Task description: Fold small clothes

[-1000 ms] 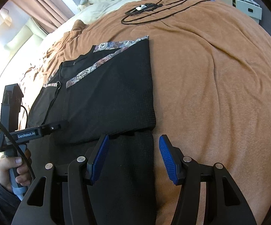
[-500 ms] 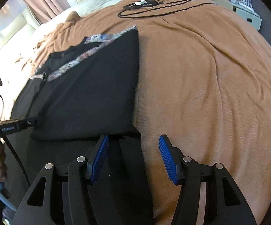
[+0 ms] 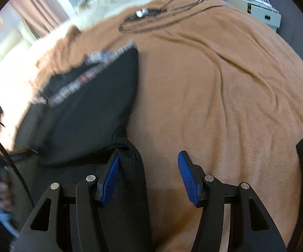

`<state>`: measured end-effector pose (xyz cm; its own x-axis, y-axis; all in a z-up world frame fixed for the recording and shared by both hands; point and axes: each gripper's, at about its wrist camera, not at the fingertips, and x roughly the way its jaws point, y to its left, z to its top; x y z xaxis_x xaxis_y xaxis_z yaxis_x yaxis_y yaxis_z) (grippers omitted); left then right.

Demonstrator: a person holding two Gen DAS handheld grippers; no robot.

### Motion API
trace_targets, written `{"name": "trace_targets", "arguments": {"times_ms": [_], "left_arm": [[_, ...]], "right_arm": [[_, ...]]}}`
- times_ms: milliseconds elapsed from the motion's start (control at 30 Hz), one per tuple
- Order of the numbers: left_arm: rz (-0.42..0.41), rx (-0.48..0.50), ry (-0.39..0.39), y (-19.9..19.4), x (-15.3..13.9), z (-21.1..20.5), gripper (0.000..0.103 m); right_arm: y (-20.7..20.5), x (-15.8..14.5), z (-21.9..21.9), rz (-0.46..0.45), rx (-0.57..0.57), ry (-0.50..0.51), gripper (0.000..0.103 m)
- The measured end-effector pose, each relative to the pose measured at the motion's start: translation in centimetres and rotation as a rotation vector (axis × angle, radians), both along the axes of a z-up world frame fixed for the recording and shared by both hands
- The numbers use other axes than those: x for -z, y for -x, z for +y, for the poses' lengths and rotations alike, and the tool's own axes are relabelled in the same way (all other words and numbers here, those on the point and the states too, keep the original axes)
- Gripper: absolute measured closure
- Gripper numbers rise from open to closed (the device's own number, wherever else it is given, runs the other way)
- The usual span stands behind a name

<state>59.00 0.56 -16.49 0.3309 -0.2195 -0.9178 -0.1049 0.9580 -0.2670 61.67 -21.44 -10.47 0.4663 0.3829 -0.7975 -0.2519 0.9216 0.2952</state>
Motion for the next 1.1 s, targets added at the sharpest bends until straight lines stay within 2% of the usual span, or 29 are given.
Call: {"name": "trace_targets", "arguments": {"times_ms": [100,300,533,600,667,800,967,1100], "left_arm": [[-0.001,-0.002,0.004,-0.1,0.1,0.0,0.096],[0.002,0.006,-0.002,-0.1,-0.1,-0.1,0.096],[-0.001,0.023,0.008,0.0,-0.1,-0.7,0.096],[-0.001,0.028,0.017,0.0,-0.1,-0.9,0.096],[-0.002,0.03,0.023,0.0,-0.1,-1.1,0.096],[-0.003,0.032,0.017,-0.1,-0.2,-1.5,0.096],[-0.001,0.032,0.013,-0.1,-0.2,-1.5,0.096],[-0.001,0.028,0.018,0.0,-0.1,-1.4,0.096]], "right_arm": [[0.5,-1.1,0.0,-0.044,-0.002,-0.057,0.049],[-0.2,0.1,1.4,-0.044,-0.015,-0.084,0.049],[-1.8,2.5,2.0,0.005,0.002,0.025,0.049],[-2.0,2.4,2.3,-0.016,0.016,0.074,0.05],[-1.9,2.3,2.2,-0.029,0.033,0.103,0.058],[-2.0,1.9,1.8,-0.01,0.051,0.051,0.061],[-1.5,0.6,1.4,-0.035,0.039,-0.049,0.061],[-1.2,1.8,3.1,-0.019,-0.025,0.023,0.061]]}}
